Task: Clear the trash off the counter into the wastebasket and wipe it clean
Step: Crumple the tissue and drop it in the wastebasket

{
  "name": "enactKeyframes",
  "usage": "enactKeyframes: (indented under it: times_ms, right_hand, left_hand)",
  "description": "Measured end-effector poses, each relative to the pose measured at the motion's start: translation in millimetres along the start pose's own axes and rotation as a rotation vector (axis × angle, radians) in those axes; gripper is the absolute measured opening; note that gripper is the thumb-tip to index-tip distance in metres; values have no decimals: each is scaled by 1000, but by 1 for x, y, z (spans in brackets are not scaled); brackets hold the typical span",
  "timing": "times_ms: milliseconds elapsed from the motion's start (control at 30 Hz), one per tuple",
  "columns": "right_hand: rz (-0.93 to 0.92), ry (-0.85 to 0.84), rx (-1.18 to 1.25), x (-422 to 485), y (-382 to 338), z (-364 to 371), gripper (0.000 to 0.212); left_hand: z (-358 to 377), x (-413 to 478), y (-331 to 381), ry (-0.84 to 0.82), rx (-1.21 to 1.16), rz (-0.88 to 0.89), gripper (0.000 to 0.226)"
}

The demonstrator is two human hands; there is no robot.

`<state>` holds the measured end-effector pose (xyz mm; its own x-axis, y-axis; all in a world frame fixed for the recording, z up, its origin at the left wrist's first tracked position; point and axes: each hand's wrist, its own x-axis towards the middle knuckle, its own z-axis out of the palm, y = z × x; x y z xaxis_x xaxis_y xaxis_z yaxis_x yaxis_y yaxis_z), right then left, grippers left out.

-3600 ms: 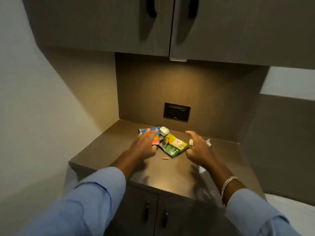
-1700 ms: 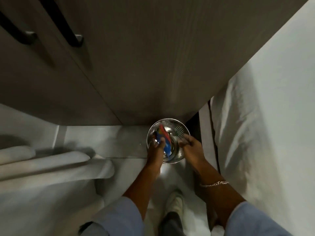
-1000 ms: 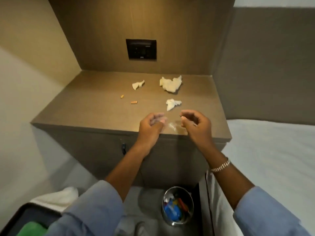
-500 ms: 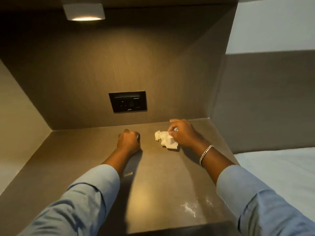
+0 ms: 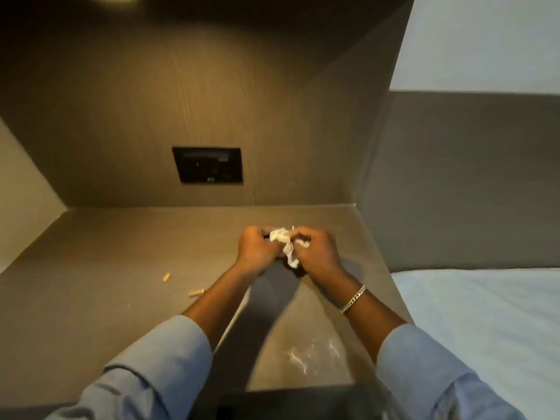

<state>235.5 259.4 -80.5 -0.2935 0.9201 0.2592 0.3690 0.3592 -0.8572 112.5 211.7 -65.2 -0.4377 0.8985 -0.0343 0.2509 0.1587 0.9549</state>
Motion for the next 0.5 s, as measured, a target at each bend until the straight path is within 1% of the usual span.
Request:
enactKeyframes:
  times_ms: [67,167,267,300,333,400,433,500]
  right_hand:
    - [-21,-25,103,-40,-14,-18,8]
    - [-137,-44,129,-105,-28,-51,7]
    - [-211,-80,137,-180,-16,-76,6]
    - [-198,-102,153,-207,-6,-81,8]
    - [-155,-130,182,-232,6,-84,11]
    - [7,-210,255,-283,41,-85,17]
    - [90,-247,268,-306,63,-82,18]
    - [260,-293,261,-344,113,-70,21]
  left_hand:
    - [-4,-47,10,22,-139,8,27]
    - [-2,-121,10,34,-238,39,36]
    - [15,-203,-6,53,-271,35,26]
    - [25,-230,-17,66,-271,34,23]
    - [35,-252,-30,78,-264,18,23]
    - [62,-291,-68,92,-239,-72,27]
    - [78,-305,-91,97,-224,-141,28]
    - [108,-324,-146,104,-208,-340,28]
